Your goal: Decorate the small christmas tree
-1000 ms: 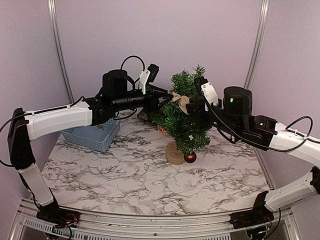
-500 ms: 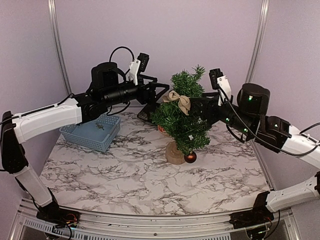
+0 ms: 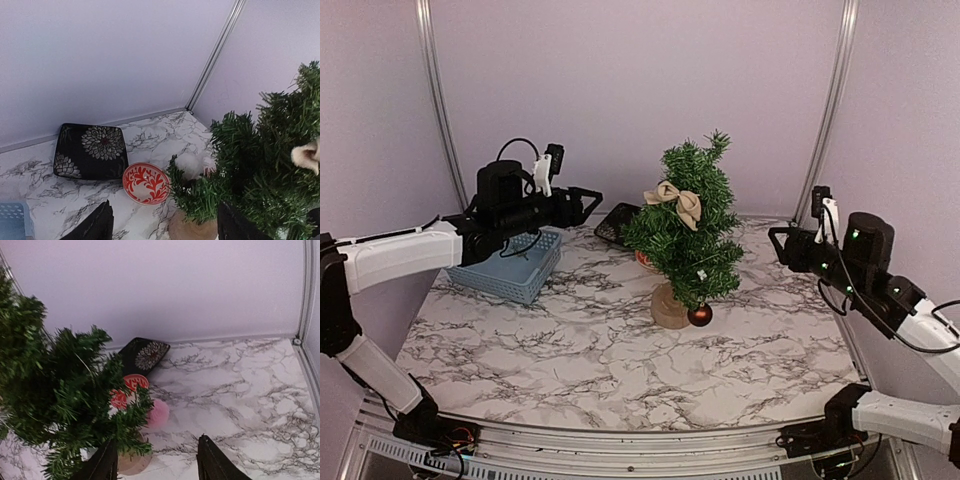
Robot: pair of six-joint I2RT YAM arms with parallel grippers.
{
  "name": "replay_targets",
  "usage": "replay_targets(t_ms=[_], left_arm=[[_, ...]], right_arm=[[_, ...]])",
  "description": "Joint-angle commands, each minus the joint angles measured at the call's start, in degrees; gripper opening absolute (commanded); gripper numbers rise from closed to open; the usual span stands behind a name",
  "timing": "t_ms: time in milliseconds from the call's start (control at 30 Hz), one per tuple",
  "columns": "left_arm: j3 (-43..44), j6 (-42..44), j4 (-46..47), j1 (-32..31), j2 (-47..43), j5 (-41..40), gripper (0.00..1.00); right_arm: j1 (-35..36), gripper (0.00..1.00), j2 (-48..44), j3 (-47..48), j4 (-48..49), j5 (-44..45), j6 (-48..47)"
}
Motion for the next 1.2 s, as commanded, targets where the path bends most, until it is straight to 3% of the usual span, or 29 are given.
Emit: replay_targets(t_ms=[0, 167, 500, 767, 1167], left_arm=[[-4.8, -1.0, 3.9, -0.3, -2.3, -3.4, 0.71], [-10.1, -1.4, 6.6, -0.3, -1.6, -3.3, 0.66], [-13.8, -2.0, 10.6, -0.2, -0.8, -2.4, 0.64], [-14.4, -3.4, 14.4, -0.2, 3.5, 1.9, 0.52], [-17.1, -5.2, 18.0, -0.3, 6.7, 4.3, 0.45]], right_arm=[[-6.8, 0.51, 0.8, -6.3, 1.0, -12.8, 8.0], [-11.5, 0.47, 4.5, -13.7, 10.2, -20.4, 12.4], [-11.6, 0.44, 18.1, -21.6, 31.7, -27.4, 19.5], [-7.2, 0.38, 32.1, -20.1, 43.6, -27.7, 20.4], [-3.0, 0.33, 47.1, -16.3, 57.7, -28.4, 24.8]])
